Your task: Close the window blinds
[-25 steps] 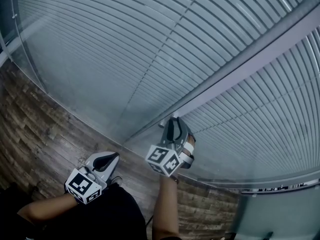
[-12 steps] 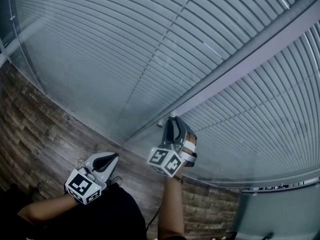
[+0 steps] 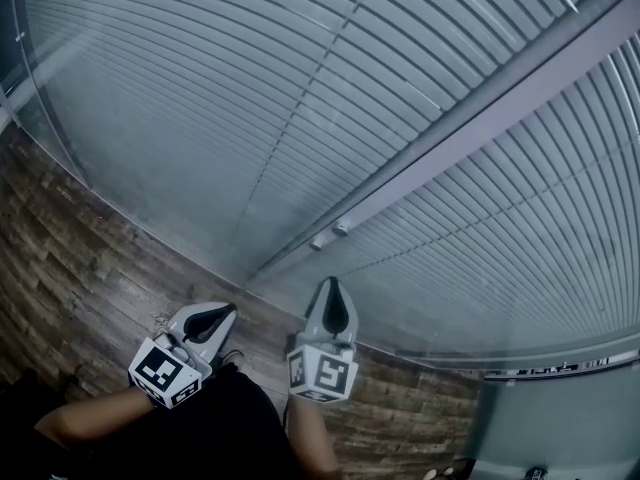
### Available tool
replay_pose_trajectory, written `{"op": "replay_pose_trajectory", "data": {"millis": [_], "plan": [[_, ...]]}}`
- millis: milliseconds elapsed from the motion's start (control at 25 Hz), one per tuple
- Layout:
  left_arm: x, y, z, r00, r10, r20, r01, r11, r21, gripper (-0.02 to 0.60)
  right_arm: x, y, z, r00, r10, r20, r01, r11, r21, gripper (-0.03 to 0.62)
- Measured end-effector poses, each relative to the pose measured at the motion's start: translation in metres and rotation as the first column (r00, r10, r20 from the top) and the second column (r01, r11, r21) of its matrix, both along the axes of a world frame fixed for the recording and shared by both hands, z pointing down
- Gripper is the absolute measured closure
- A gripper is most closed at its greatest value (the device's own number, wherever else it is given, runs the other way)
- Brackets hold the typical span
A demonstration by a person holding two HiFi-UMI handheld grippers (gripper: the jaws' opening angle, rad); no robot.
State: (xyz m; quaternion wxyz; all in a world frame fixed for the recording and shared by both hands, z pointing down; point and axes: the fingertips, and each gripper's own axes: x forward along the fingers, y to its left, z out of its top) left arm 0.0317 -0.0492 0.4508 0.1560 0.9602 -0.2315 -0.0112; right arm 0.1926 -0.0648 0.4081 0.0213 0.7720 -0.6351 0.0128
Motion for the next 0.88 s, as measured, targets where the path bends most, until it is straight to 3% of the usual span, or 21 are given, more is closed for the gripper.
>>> {"op": "replay_pose_trajectory", "data": {"millis": [200,480,880], "plan": [[0.008,-0.002,-0.01,1.0,-0.02,0.021,0.018,0.996,0.082,0.58,-0.018,0.035,0.015,1.0,-0.003,-0.002,0.003,0.999,-0.036,0.594],[0.03,0.012,-0.013,0.998,0.059,0.004,-0.059,0.993,0.1,0.58,-0.022,0.057,0.012,0.999,0.015,-0.038,-0.016,1.0,-0.017,0.594],[0.044,0.016,-0.018,0.999,0.049,-0.003,-0.048,0.993,0.106,0.58,-0.005,0.075,0.0,0.998,0.046,-0.053,-0.045,0.999,0.014,0.594]]}}
